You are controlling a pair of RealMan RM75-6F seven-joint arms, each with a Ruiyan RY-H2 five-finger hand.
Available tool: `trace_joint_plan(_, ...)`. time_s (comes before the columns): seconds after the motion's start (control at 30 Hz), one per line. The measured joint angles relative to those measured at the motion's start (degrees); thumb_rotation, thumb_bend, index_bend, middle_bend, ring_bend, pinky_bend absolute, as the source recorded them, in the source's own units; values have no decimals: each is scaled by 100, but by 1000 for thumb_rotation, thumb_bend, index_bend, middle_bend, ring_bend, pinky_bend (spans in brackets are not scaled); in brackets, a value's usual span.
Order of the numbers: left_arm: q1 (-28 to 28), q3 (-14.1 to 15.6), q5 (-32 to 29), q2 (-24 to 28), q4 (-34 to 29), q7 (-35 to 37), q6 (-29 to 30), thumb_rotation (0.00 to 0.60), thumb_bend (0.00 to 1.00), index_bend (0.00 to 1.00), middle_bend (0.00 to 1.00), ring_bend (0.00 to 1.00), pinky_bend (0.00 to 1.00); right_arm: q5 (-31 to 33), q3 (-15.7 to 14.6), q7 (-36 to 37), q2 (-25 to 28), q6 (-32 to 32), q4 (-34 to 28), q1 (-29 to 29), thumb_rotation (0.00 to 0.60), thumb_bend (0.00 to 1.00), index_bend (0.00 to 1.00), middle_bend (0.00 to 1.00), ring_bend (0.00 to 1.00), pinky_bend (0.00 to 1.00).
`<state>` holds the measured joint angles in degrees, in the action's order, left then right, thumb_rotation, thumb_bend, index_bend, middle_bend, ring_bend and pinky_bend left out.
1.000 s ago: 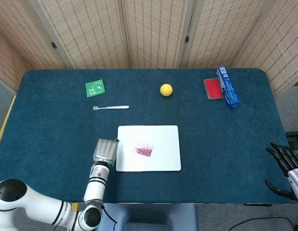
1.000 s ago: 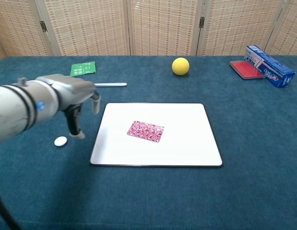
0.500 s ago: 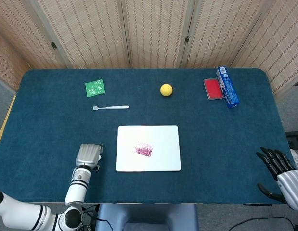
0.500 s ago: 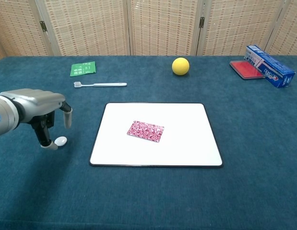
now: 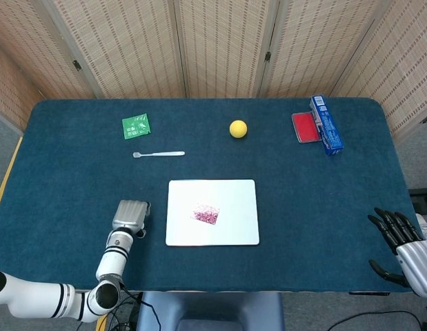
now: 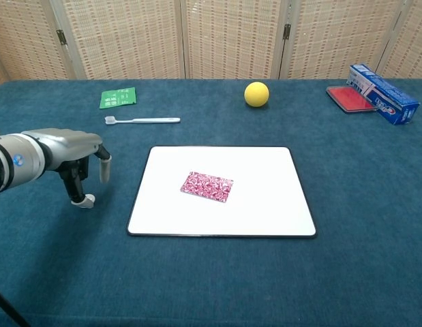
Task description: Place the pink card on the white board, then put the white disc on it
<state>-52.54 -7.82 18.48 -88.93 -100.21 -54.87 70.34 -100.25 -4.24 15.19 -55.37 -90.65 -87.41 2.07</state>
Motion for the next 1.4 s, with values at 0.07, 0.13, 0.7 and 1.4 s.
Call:
trace_joint_plan(0.07, 17, 6, -15, 41, -7, 23, -5, 600, 272, 443, 1000, 1000, 1000, 18, 8, -11, -2, -3, -8, -3, 600, 195, 0, 0, 0, 0)
trace_joint_plan(0.13, 36, 25, -12, 67, -25, 42, -7, 600, 272, 444, 1000, 1000, 1000, 18, 8, -19, -2, -5, -13, -4, 600, 195, 0, 0, 0, 0)
trace_joint_plan(0.7, 103, 110, 118, 21, 83, 198, -96, 600, 271, 461, 1000, 1000, 1000, -7, -1, -44, -10, -58, -6, -25, 600, 194, 0, 0, 0, 0)
trace_joint_plan(1.4, 255, 183, 264, 112, 300, 571, -435, 600, 272, 482, 1000, 1000, 1000, 27, 9, -178, -31, 6, -59, -6, 600, 195, 0, 0, 0, 0)
